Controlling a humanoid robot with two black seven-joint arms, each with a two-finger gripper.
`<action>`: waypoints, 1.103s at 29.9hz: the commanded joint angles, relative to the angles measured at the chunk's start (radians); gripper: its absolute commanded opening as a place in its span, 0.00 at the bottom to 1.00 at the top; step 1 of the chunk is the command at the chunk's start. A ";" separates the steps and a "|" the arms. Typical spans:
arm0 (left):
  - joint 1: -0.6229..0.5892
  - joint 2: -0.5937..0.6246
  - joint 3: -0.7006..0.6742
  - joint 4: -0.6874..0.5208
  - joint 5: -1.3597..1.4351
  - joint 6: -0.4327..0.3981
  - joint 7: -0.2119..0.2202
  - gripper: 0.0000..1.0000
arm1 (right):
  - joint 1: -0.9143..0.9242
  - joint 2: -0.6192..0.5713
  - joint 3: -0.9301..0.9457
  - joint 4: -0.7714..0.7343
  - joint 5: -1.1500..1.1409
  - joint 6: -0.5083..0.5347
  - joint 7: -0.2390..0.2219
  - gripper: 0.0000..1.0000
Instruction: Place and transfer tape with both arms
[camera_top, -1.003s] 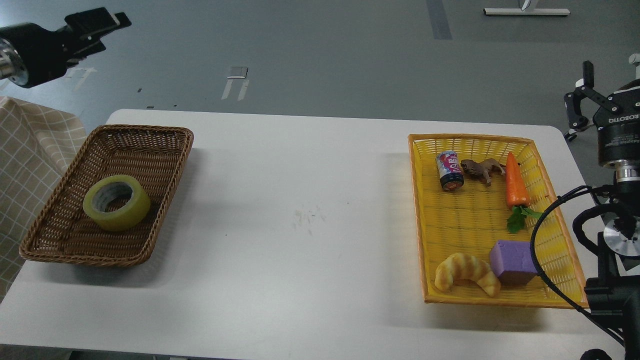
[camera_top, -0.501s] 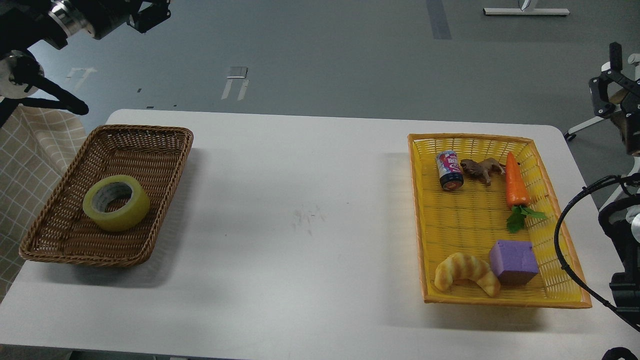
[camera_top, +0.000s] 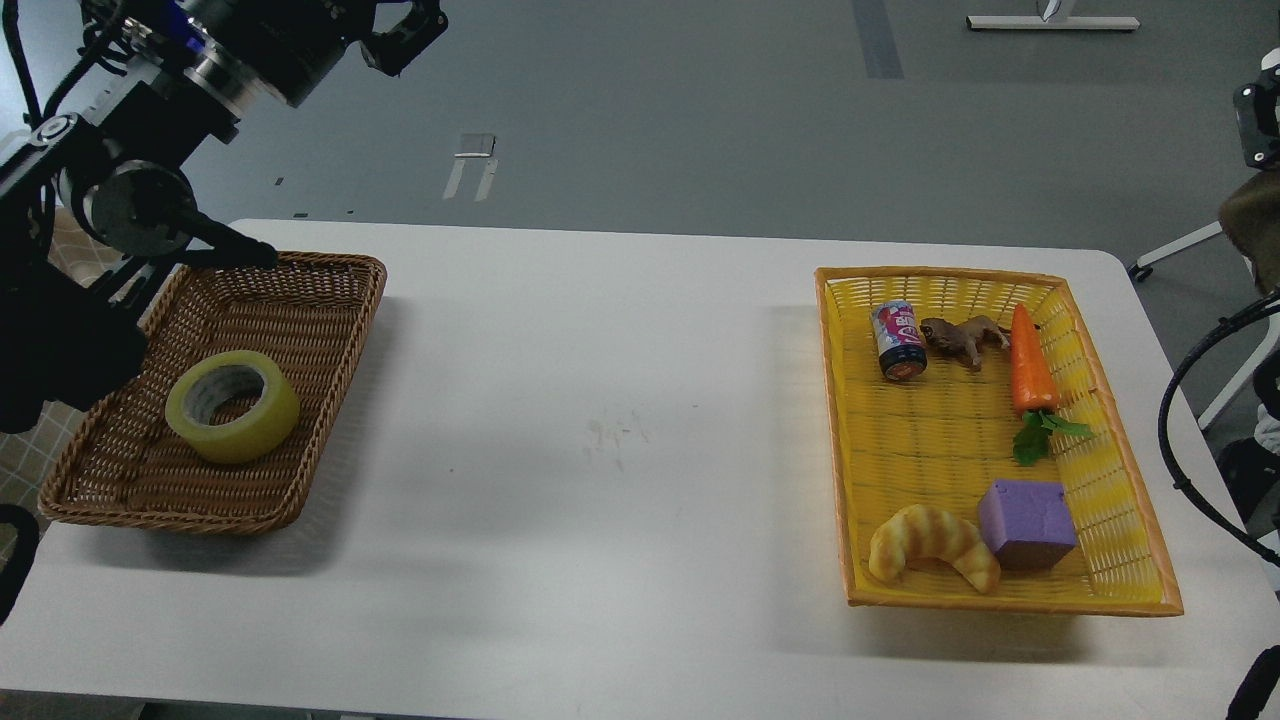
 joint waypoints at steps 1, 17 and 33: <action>0.095 -0.040 -0.077 -0.018 0.000 -0.028 0.000 0.98 | 0.055 0.000 -0.059 -0.064 0.000 0.000 -0.001 1.00; 0.198 -0.209 -0.183 0.029 0.012 -0.061 0.000 0.98 | 0.145 -0.005 -0.197 -0.132 0.000 0.000 -0.009 1.00; 0.196 -0.315 -0.169 0.224 0.019 -0.061 0.006 0.98 | 0.162 0.003 -0.327 -0.220 -0.002 0.000 -0.012 1.00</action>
